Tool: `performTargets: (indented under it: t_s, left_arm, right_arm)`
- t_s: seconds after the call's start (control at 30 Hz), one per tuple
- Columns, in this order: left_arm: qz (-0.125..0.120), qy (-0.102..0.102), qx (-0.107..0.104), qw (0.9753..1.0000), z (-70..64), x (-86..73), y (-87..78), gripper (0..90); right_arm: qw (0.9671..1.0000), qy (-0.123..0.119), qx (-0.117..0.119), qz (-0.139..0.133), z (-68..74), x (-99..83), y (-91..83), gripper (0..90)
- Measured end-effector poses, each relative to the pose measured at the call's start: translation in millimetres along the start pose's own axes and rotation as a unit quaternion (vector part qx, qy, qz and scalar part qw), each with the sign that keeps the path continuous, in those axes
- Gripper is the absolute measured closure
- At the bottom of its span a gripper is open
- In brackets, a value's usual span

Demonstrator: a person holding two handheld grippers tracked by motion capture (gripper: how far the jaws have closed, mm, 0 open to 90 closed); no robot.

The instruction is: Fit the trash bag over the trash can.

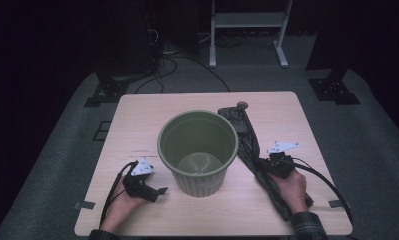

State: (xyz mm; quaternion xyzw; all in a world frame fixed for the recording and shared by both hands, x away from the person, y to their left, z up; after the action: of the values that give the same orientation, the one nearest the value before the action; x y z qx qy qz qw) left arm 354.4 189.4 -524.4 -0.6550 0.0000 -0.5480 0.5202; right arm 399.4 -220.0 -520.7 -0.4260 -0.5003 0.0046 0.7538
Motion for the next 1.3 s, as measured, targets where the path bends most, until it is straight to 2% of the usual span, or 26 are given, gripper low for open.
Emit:
performTargets:
  t_s: [0.17, 0.27, 0.4, 0.63, 0.9, 1.07, 1.13, 1.3]
  left_arm:
    - [0.001, -0.001, 0.001, 1.0, 0.2, 0.4, 0.6, 0.0]
    - [0.005, -0.009, -0.004, 0.9999, 1.1, 0.0, 1.3, 0.0]
    - [0.005, -0.009, -0.004, 0.9999, 1.1, 0.0, 1.3, 0.0]
    - [0.005, -0.009, -0.004, 0.9999, 1.1, 0.0, 1.3, 0.0]
    - [0.005, -0.009, -0.004, 0.9999, 1.1, 0.0, 1.3, 0.0]
    - [0.005, -0.009, -0.005, 0.9999, 1.1, 0.0, 1.3, 0.0]
    - [0.005, -0.009, -0.005, 0.9999, 1.1, 0.0, 1.3, 0.0]
    - [0.005, -0.009, -0.005, 0.9999, 1.1, 0.0, 1.3, 0.0]
  right_arm:
    - [1.0, -0.003, 0.005, -0.003, 1.5, 2.3, -4.4, 89.9]
    - [0.9998, -0.004, 0.014, -0.013, 4.6, 6.5, -10.0, 89.9]
    - [0.9993, -0.018, 0.028, -0.018, 11.3, 11.8, -16.9, 89.9]
    - [0.9979, -0.029, 0.052, -0.023, 19.5, 17.9, -27.3, 89.9]
    - [0.9936, -0.056, 0.094, -0.029, 36.9, 29.6, -38.7, 89.9]
    - [0.9893, -0.076, 0.12, -0.035, 47.3, 37.5, -44.1, 89.9]
    - [0.9864, -0.084, 0.135, -0.04, 51.6, 41.2, -46.6, 90.0]
    - [0.9821, -0.098, 0.155, -0.044, 57.3, 48.1, -52.6, 89.9]
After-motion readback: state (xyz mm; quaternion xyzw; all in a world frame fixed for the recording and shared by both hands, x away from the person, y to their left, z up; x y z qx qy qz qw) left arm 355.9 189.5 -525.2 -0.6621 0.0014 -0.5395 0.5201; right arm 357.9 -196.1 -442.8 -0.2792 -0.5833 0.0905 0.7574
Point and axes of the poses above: each handheld gripper's, and its own axes: y roughly forward along the jaws, x roughly out of its top, z roughly to its left, the point moved 6 cm from there along y, roughly forward along the jaws, and after that the axes turned 9 degrees about x, right-handed, at the moved point
